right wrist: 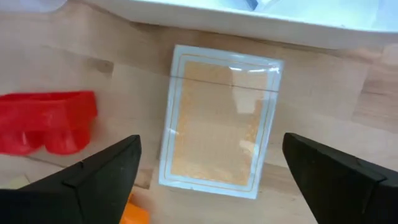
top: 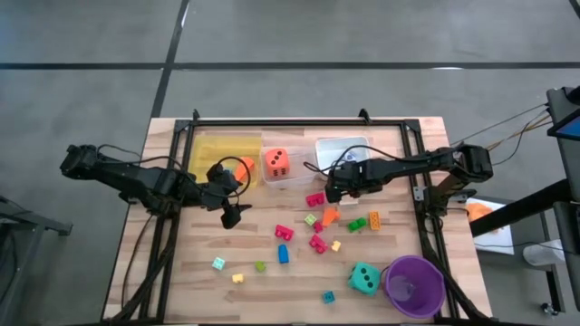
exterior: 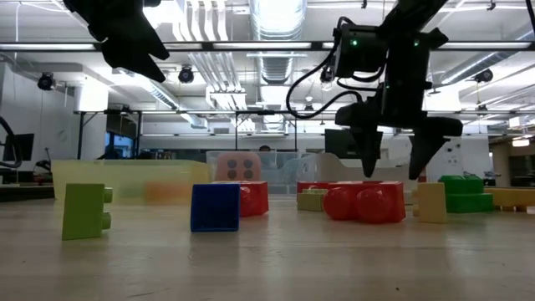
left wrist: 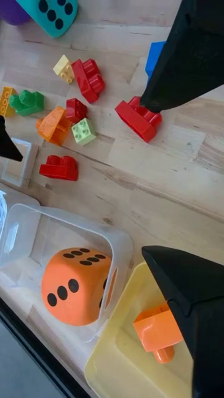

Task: Pick & Place Toys
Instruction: Put the orange deck of cards into the white bin

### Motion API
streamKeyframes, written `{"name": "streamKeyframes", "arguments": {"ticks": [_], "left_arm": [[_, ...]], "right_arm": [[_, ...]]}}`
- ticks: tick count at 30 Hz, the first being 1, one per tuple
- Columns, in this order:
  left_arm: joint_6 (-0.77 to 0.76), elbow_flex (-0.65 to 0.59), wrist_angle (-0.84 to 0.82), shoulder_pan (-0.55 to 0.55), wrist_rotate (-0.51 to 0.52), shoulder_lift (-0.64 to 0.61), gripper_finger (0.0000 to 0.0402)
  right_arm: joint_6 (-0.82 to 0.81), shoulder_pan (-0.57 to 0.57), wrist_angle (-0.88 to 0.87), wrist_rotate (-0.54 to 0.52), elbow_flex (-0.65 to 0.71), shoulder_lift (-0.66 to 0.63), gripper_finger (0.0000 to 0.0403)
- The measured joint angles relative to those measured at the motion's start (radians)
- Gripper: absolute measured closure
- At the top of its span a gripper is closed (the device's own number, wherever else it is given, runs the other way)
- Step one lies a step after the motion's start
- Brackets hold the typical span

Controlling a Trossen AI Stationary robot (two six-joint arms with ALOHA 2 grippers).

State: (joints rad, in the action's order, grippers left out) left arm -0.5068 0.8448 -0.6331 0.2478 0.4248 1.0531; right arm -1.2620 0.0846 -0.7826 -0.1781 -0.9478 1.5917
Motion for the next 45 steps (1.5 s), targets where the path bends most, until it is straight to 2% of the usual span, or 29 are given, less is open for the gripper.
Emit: {"name": "streamKeyframes", "arguments": {"ticks": [4, 15, 29, 32, 37, 45], "left_arm": [[-0.001, 0.000, 0.000, 0.000, -0.002, 0.000, 0.0034], [-0.021, 0.000, 0.000, 0.000, -0.002, 0.000, 0.0034], [-0.021, 0.000, 0.000, 0.000, 0.001, 0.000, 0.0034], [-0.021, 0.000, -0.001, 0.000, 0.001, 0.000, 0.0034], [-0.022, 0.000, -0.001, 0.000, 0.001, 0.000, 0.0034], [-0.023, 0.000, -0.001, 0.000, 0.001, 0.000, 0.0035]], "right_arm": [[0.042, -0.002, 0.001, 0.002, -0.002, 0.000, 0.0005], [-0.085, 0.002, 0.010, -0.042, 0.015, 0.003, 0.0005], [-0.043, 0.007, 0.028, -0.028, 0.003, 0.140, 0.0006], [-0.039, 0.007, 0.032, -0.029, 0.003, 0.140, 0.0026], [-0.025, 0.008, 0.031, -0.030, 0.003, 0.131, 0.0104], [-0.006, -0.003, 0.018, -0.001, 0.003, 0.126, 0.0106]]}}
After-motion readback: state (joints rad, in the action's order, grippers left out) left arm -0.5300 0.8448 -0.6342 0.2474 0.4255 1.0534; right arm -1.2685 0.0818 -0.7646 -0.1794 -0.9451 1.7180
